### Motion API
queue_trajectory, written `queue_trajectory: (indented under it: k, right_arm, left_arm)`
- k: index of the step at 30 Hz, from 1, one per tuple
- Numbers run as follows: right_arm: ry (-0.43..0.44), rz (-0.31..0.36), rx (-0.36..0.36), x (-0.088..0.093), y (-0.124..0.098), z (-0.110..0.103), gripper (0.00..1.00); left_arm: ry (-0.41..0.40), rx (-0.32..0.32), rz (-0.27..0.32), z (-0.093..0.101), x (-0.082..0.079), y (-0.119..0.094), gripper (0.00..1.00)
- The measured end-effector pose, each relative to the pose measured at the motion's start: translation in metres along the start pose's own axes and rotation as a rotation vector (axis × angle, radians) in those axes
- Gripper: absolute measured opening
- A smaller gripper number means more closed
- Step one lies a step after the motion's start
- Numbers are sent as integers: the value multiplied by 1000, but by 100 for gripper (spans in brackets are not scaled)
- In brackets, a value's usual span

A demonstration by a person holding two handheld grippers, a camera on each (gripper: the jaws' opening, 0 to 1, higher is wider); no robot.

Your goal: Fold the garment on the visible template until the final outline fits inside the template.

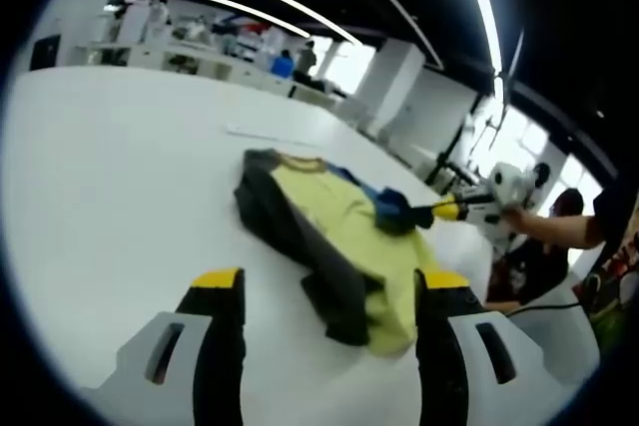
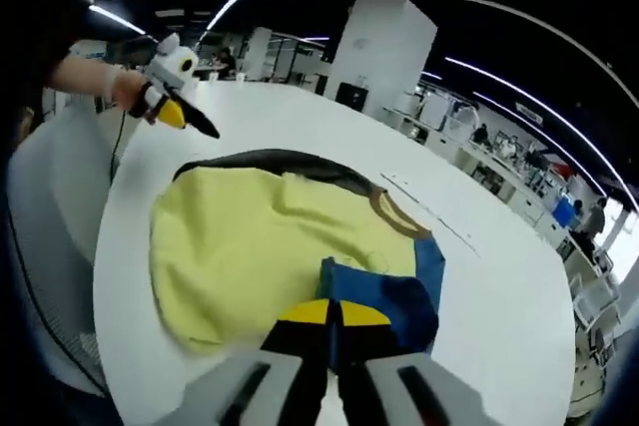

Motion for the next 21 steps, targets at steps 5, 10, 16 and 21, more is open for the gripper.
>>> queue_trajectory:
  k: [5,10,16,21]
  right_arm:
    - [30,-19,67,1,-14,36,0]
    - [83,-28,135,4,-30,70,0]
    - [149,-39,267,9,-62,118,0]
    - [181,-63,352,21,-89,149,0]
  left_arm:
    - [-1,3,-2,0,-1,3,64]
    - [3,11,-4,1,-2,7,64]
    - [1,12,-8,1,-1,8,64]
    - [-3,10,-13,0,1,9,63]
Point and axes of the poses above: the point that each gripper's makers call its tool centre point, and the gripper's own axes: y roughly forward along the fingers, z roughly to its right, x roughly out of its underside, the point moved 3 cm from there along -y, roughly backward along the fingers, and after that the axes turned 1 degree about -z, right-handed, at the moved point
